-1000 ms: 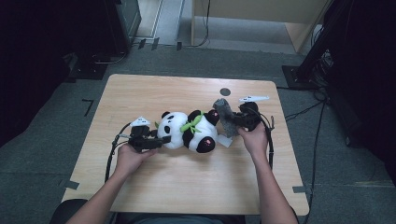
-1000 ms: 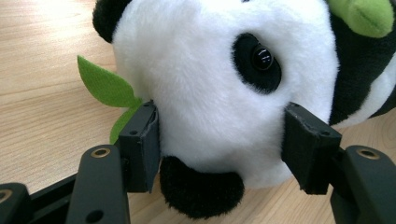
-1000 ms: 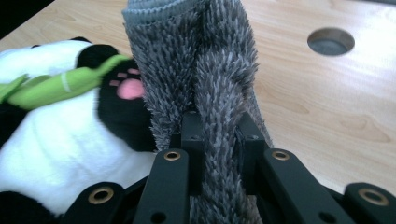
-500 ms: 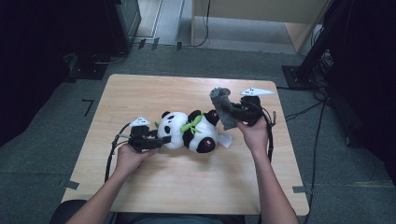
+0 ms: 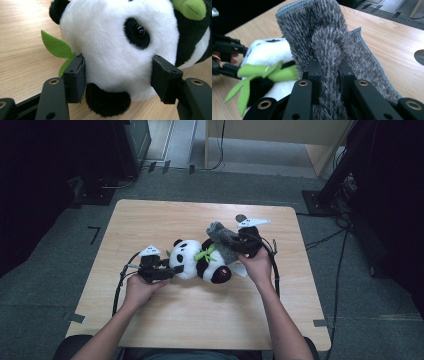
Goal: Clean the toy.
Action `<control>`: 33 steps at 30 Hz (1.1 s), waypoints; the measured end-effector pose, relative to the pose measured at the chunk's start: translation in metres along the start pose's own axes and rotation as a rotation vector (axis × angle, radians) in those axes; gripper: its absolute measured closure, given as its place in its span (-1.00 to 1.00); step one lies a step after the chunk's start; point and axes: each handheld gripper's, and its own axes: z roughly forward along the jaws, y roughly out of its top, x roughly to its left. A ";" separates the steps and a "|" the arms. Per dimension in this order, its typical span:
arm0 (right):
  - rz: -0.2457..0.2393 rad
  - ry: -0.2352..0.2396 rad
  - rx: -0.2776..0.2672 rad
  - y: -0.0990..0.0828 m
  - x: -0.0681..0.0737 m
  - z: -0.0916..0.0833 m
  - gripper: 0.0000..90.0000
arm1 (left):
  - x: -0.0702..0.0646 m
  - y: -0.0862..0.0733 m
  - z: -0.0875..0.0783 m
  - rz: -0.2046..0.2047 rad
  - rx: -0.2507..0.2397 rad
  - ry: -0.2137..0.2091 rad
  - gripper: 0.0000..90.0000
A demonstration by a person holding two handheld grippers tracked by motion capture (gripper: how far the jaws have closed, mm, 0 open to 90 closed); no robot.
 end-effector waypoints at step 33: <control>0.112 -0.032 -0.090 0.007 -0.020 -0.058 0.74 | -0.002 0.001 -0.001 0.001 0.011 0.011 -0.19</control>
